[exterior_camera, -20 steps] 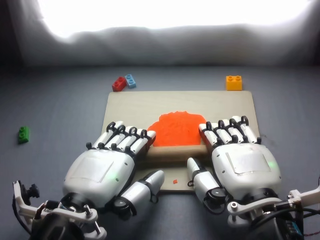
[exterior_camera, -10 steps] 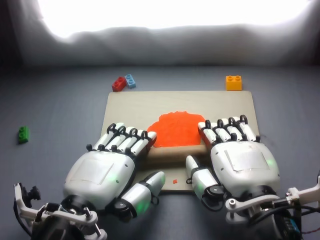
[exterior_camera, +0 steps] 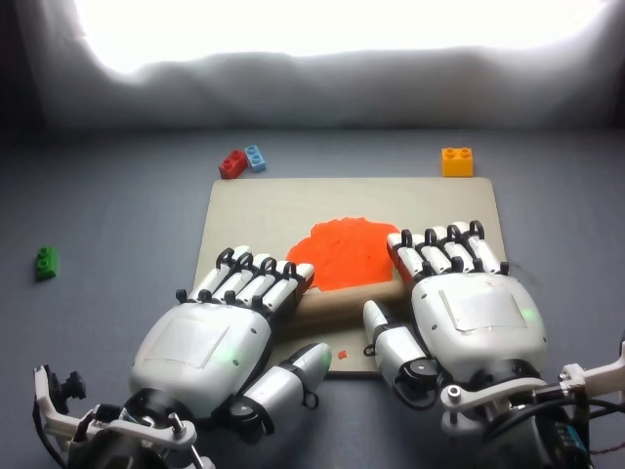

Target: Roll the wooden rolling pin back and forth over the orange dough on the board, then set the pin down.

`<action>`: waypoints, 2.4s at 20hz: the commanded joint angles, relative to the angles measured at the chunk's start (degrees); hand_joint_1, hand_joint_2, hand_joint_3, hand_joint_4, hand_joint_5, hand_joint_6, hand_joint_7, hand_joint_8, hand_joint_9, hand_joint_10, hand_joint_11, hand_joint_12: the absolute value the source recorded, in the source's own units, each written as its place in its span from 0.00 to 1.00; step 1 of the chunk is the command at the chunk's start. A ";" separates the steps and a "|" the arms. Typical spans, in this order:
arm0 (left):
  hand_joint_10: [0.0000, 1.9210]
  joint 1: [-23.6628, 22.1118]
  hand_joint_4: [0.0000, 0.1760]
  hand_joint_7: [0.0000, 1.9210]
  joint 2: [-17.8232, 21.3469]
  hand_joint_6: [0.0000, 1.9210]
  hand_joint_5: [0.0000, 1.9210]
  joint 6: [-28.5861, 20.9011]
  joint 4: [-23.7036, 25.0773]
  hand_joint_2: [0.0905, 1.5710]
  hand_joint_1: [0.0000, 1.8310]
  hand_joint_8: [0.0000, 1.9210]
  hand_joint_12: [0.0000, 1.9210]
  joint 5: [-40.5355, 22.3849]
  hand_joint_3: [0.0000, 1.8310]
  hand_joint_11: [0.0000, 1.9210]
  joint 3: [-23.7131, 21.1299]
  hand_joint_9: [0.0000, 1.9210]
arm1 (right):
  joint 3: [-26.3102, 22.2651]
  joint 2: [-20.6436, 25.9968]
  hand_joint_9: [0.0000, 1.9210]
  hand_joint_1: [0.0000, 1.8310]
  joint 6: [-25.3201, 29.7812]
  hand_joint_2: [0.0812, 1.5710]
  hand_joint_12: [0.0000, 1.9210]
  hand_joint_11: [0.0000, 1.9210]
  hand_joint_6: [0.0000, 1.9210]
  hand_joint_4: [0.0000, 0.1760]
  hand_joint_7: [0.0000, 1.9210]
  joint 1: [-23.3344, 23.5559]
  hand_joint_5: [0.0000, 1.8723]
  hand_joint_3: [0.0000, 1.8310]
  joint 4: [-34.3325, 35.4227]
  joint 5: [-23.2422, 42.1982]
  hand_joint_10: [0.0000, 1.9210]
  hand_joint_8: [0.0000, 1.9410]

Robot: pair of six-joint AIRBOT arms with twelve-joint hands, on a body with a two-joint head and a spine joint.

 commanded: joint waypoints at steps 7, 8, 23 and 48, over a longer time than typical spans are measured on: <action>0.00 -1.01 0.00 0.10 0.28 0.00 0.09 0.36 3.41 0.96 0.00 0.00 0.00 -5.50 0.00 0.00 0.22 0.05 | -0.03 0.35 0.10 0.00 -0.17 1.00 0.11 0.00 0.00 0.00 0.15 0.79 0.14 0.02 -4.56 4.93 0.00 0.00; 0.00 -1.28 0.00 0.09 0.54 0.00 0.09 0.36 3.51 0.96 0.00 0.00 0.00 -5.24 0.00 0.00 0.23 0.04 | -0.04 0.35 0.10 0.00 -0.18 1.00 0.11 0.00 0.00 0.00 0.14 0.78 0.14 0.02 -4.55 4.92 0.00 0.00; 0.00 -8.83 0.00 0.08 8.68 0.00 0.07 1.72 2.66 0.96 0.00 0.00 0.00 9.29 0.00 0.00 -0.94 0.03 | -0.04 0.69 0.09 0.00 -0.42 1.00 0.08 0.00 0.00 0.00 0.14 1.43 0.13 0.03 -4.55 5.53 0.00 0.00; 0.00 -29.20 0.00 0.11 23.61 0.00 0.10 11.52 2.94 0.94 0.00 0.00 0.01 38.40 0.00 0.01 -9.46 0.07 | -7.27 20.22 0.10 0.00 3.17 0.90 0.16 0.00 0.01 0.00 0.15 7.34 0.16 0.00 -11.17 -6.72 0.01 0.01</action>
